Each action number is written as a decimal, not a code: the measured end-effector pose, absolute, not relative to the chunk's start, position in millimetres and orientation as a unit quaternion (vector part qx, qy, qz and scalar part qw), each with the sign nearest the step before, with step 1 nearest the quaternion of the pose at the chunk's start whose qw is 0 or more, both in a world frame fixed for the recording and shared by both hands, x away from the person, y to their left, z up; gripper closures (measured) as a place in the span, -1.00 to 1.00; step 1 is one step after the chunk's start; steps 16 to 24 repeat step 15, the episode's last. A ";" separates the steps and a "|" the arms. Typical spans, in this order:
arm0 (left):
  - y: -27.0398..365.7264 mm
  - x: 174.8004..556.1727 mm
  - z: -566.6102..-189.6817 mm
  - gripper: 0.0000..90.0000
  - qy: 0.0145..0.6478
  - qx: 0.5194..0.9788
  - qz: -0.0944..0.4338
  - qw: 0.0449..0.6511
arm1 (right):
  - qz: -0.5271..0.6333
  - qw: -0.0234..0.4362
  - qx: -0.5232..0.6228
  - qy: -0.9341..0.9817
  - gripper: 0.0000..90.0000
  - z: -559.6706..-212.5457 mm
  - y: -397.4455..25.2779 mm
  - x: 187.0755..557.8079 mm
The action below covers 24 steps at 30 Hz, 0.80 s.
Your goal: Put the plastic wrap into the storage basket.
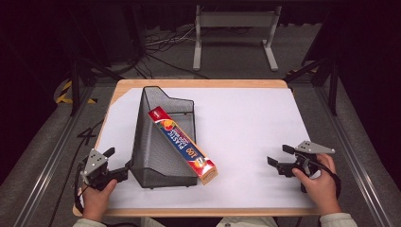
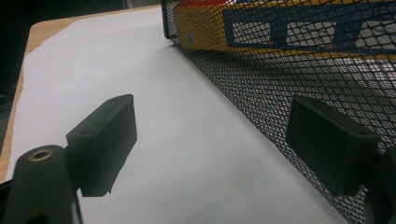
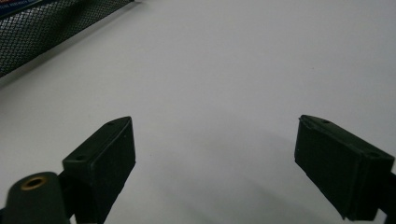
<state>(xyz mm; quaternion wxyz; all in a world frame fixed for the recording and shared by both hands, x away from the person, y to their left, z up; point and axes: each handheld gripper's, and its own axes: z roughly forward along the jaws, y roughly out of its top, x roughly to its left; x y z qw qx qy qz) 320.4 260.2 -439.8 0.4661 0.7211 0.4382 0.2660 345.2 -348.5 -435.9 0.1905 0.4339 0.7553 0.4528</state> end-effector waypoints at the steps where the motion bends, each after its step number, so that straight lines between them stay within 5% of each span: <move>1: 260.1 320.4 -439.8 -0.61 0.438 0.721 0.265 0.466 | 0.450 0.187 0.437 0.756 -0.73 -437.2 -348.9 345.1; 24: 261.4 321.2 -439.8 -0.61 0.442 0.717 0.260 0.472 | 0.452 0.181 0.449 0.749 -0.77 -441.5 -355.1 343.8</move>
